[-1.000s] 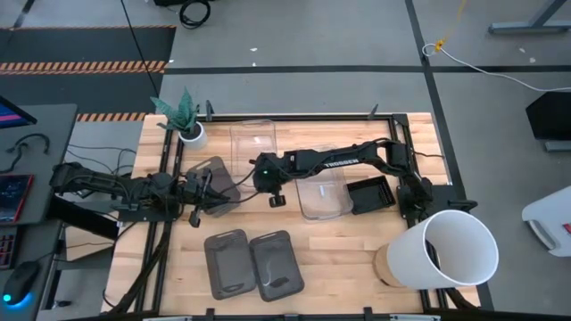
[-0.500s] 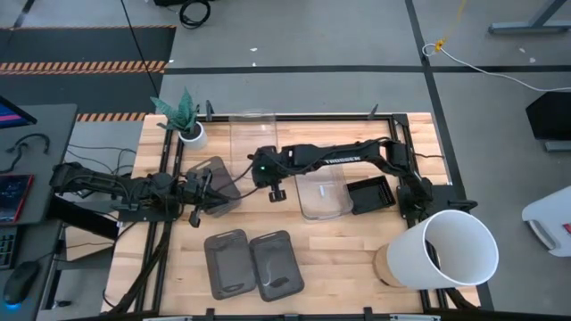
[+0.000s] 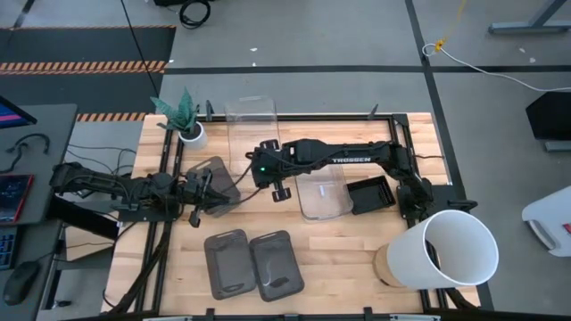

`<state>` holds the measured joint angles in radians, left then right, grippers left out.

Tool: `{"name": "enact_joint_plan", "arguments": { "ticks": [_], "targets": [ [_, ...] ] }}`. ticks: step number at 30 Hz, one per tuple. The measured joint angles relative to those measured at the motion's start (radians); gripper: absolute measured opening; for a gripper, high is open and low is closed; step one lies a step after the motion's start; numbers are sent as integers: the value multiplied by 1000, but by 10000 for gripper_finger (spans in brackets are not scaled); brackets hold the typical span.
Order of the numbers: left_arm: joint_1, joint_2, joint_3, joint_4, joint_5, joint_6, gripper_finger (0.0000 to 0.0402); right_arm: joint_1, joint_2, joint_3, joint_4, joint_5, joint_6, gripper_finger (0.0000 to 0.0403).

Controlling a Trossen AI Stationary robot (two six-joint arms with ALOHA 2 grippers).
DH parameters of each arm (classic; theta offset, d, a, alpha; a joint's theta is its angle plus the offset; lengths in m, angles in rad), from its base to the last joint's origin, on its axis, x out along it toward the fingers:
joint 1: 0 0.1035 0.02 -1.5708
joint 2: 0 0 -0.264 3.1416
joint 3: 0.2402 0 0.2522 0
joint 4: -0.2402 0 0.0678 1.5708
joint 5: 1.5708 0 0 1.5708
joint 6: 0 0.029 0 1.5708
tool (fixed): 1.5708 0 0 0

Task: Stack baskets by color
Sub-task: Stack the left transparent bin on the stacked right transparent bin

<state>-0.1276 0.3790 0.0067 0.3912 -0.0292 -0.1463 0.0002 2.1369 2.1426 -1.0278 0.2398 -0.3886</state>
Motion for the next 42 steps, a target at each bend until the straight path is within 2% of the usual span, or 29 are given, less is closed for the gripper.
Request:
{"name": "enact_joint_plan", "arguments": {
  "ticks": [3, 6, 11, 22, 28, 35, 42],
  "targets": [
    [0, 0, 0, 0, 0, 0, 36, 26, -53, -4, -30, -19, 19, 5],
    [0, 0, 0, 0, 0, 0, 36, 41, -133, -33, -56, -107, 49, 5],
    [0, 0, 0, 0, 0, 0, 30, 83, -274, -154, -51, -143, 101, 5],
    [0, 0, 0, 0, 0, 0, 36, 260, -609, -557, 11, -4, 340, 5],
    [0, 0, 0, 0, 0, 0, 30, 357, -742, -737, 65, 61, 418, 5],
    [0, 0, 0, 0, 0, 0, 33, 428, -809, -909, 140, 62, 475, 5],
    [0, 0, 0, 0, 0, 0, 31, 438, -823, -965, 144, 110, 515, 5]
  ]
}}
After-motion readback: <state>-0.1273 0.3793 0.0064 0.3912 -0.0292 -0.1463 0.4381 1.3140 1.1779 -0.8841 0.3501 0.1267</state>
